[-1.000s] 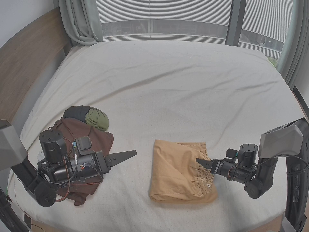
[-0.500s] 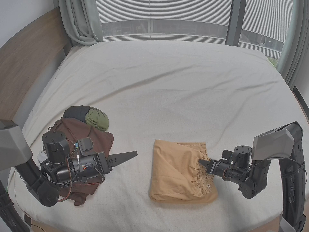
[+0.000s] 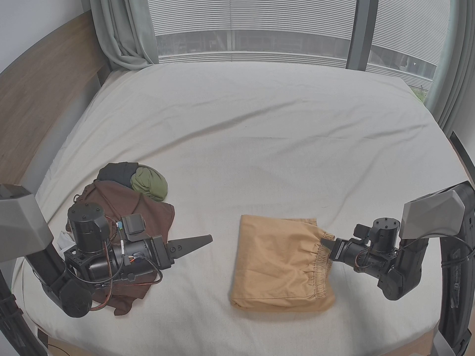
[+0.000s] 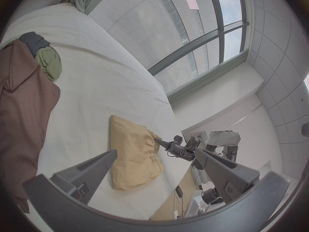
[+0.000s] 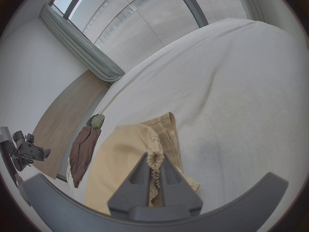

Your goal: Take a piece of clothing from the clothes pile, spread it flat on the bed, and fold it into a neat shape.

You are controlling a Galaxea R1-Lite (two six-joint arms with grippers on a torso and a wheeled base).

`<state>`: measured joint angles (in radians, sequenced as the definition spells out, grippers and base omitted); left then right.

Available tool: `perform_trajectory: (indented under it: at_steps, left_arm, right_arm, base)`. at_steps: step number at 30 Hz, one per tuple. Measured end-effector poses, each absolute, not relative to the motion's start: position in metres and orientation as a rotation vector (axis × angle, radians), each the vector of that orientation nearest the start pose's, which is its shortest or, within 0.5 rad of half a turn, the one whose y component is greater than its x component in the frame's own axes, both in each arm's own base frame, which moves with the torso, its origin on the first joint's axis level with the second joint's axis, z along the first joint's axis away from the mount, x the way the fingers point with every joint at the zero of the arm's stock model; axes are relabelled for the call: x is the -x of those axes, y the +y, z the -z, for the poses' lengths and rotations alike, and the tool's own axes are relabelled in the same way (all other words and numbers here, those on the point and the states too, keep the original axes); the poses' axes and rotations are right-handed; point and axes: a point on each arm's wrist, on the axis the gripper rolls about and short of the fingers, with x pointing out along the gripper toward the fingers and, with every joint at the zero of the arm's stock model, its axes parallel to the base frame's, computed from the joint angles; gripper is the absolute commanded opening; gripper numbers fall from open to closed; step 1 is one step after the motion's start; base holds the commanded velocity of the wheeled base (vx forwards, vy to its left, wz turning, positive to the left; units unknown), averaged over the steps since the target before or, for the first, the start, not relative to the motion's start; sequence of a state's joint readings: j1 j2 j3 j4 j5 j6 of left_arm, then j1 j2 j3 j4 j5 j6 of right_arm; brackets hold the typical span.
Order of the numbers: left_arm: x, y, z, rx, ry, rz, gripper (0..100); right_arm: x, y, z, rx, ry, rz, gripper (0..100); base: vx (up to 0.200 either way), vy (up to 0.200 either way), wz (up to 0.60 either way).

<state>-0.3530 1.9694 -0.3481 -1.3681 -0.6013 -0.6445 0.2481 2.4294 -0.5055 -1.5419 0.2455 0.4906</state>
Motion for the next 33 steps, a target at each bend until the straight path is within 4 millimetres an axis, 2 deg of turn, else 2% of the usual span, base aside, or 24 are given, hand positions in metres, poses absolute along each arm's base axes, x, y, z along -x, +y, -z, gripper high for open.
perform_trajectory:
  at_steps: [7, 8, 13, 24, 33]
  left_arm:
    - [-0.257, -0.108, -0.071, 0.622, 0.565, 0.83, 100]
    - [-0.257, -0.108, -0.071, 0.622, 0.564, 0.83, 100]
    - [-0.258, -0.108, -0.071, 0.622, 0.558, 0.832, 100]
    - [-0.258, -0.109, -0.07, 0.623, 0.552, 0.835, 100]
    - [-0.259, -0.108, -0.07, 0.623, 0.552, 0.833, 100]
  right_arm:
    - [-0.319, 0.087, 0.036, -0.473, 0.513, -0.381, 0]
    - [-0.319, 0.087, 0.036, -0.473, 0.513, -0.381, 100]
    - [-0.318, 0.085, 0.038, -0.468, 0.52, -0.374, 100]
    - [-0.282, 0.078, 0.037, -0.443, 0.643, -0.352, 100]
    - [-0.267, 0.082, 0.043, -0.445, 0.723, -0.381, 100]
  base:
    - [0.0, 0.0, 0.0]
    - [0.0, 0.0, 0.0]
    - [0.0, 0.0, 0.0]
    - [0.0, 0.0, 0.0]
    - [0.0, 0.0, 0.0]
